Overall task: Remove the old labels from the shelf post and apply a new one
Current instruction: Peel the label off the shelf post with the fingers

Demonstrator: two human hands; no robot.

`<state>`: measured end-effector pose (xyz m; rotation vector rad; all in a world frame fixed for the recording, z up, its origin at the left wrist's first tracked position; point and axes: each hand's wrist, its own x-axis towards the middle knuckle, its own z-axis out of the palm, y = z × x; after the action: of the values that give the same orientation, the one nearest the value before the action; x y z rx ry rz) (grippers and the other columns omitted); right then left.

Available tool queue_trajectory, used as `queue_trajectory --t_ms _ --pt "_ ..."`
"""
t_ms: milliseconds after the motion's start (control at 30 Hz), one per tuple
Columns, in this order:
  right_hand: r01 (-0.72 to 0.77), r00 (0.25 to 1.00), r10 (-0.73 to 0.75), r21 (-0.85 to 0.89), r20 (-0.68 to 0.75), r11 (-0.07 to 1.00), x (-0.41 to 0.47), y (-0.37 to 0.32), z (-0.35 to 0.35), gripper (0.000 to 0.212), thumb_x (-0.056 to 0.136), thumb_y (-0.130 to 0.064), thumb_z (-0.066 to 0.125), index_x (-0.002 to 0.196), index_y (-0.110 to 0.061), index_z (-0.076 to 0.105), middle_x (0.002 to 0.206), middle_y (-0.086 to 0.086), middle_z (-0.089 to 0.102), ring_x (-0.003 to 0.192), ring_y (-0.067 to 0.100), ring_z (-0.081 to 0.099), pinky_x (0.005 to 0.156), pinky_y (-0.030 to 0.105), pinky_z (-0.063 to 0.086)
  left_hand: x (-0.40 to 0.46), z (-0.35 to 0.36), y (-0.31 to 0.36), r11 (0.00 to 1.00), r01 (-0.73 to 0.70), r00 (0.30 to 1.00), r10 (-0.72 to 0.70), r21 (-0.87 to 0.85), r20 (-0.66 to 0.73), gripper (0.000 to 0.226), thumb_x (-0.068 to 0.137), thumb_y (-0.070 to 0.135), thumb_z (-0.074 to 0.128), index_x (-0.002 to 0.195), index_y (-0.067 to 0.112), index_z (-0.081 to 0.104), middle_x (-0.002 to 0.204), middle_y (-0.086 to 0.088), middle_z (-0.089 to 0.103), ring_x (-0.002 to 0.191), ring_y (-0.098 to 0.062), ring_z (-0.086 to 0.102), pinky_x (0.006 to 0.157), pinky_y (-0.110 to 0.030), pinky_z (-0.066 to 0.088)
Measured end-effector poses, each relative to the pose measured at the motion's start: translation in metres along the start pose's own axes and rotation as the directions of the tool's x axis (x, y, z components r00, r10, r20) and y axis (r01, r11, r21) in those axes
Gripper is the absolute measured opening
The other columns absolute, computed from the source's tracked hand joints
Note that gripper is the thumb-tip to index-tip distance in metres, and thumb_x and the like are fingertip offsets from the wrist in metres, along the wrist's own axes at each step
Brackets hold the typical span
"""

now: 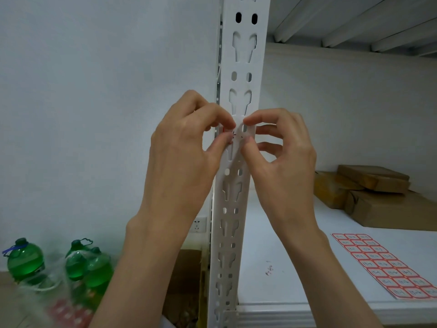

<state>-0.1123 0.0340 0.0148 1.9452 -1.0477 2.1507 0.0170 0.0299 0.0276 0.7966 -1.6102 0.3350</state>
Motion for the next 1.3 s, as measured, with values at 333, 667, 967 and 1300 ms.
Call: queue_trajectory --t_ms 333,667,967,1300 --pt "0.004 1.000 -0.004 -0.022 0.003 1.000 -0.001 -0.001 0.002 0.019 0.092 -0.014 0.069 0.101 -0.028 0.062 0.116 -0.004 0.057 0.103 0.002 0.060 0.080 0.006 0.050 -0.001 0.006 0.014 0.997 0.073 0.997 -0.075 0.032 0.037 0.008 0.097 0.017 0.064 0.097 0.020 0.057 0.103 0.007 0.046 0.091 -0.013 0.056 0.071 -0.022 0.047" --pt "-0.001 1.000 0.001 -0.023 0.002 1.000 -0.001 -0.001 0.002 0.018 0.093 -0.017 0.070 0.101 -0.030 0.061 0.117 -0.004 0.057 0.104 0.004 0.061 0.082 0.005 0.050 -0.003 0.008 -0.002 0.999 -0.020 0.997 0.016 -0.048 -0.075 0.009 0.091 0.018 0.076 0.096 0.013 0.072 0.096 0.003 0.061 0.079 -0.005 0.058 0.078 -0.008 0.048" --pt "0.005 1.000 -0.005 -0.018 0.011 1.000 -0.002 -0.002 0.001 0.019 0.093 -0.016 0.068 0.100 -0.032 0.061 0.114 -0.007 0.056 0.103 0.002 0.060 0.080 0.005 0.049 -0.003 0.009 0.010 0.999 0.043 0.998 -0.042 0.007 -0.054 0.005 0.094 0.016 0.069 0.092 0.019 0.066 0.095 0.006 0.057 0.083 -0.014 0.062 0.075 -0.039 0.054" --pt "0.000 1.000 0.001 -0.048 0.026 0.999 -0.004 -0.003 0.000 0.023 0.094 -0.015 0.066 0.096 -0.037 0.058 0.112 -0.011 0.054 0.103 0.000 0.059 0.079 0.004 0.047 -0.011 0.028 0.013 0.996 0.058 0.987 -0.046 0.074 -0.155 0.005 0.099 0.015 0.054 0.095 0.013 0.057 0.100 -0.002 0.055 0.080 -0.018 0.054 0.063 -0.034 0.043"
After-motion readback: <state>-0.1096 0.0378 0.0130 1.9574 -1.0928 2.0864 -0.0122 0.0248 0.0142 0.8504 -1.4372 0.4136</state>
